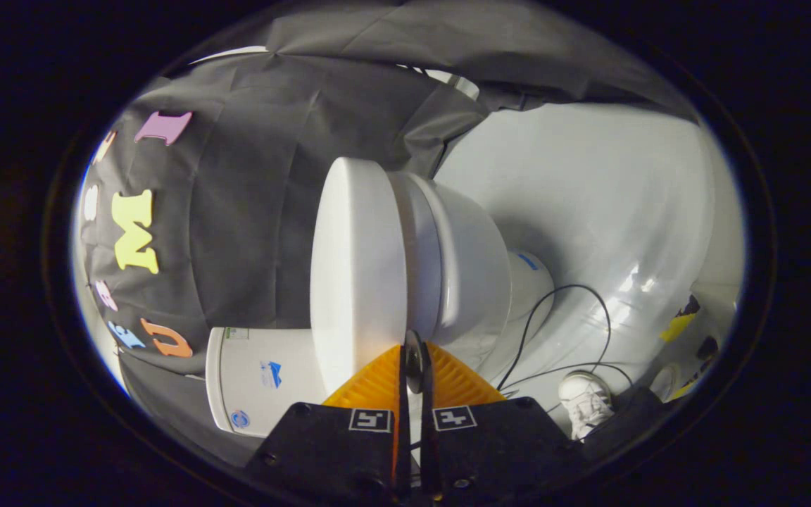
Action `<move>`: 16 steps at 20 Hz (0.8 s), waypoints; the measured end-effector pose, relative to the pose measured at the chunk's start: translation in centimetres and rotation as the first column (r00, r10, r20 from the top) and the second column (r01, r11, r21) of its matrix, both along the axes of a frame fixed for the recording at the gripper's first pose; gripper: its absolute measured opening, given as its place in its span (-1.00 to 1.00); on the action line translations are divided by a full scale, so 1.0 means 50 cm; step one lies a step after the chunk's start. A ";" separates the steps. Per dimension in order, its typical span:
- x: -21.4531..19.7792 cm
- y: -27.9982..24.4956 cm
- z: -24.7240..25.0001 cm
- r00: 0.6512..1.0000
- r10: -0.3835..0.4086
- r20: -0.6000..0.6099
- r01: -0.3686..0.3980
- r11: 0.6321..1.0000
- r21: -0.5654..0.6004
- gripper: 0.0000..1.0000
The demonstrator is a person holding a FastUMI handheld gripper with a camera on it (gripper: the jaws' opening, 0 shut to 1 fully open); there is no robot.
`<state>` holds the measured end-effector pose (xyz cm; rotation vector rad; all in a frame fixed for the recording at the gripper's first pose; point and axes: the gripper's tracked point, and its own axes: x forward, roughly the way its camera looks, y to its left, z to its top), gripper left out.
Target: Open the toilet lid.
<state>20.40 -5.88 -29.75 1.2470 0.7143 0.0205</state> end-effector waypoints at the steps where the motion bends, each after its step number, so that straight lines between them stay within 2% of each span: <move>1: 0.000 -0.001 0.002 1.000 0.005 0.001 -0.005 1.000 -0.011 -0.82; 10: -0.001 0.009 0.071 0.997 0.023 0.067 -0.021 0.999 -0.041 -0.83; 16: -0.003 0.017 0.121 0.994 0.038 0.105 -0.026 0.994 -0.108 -0.83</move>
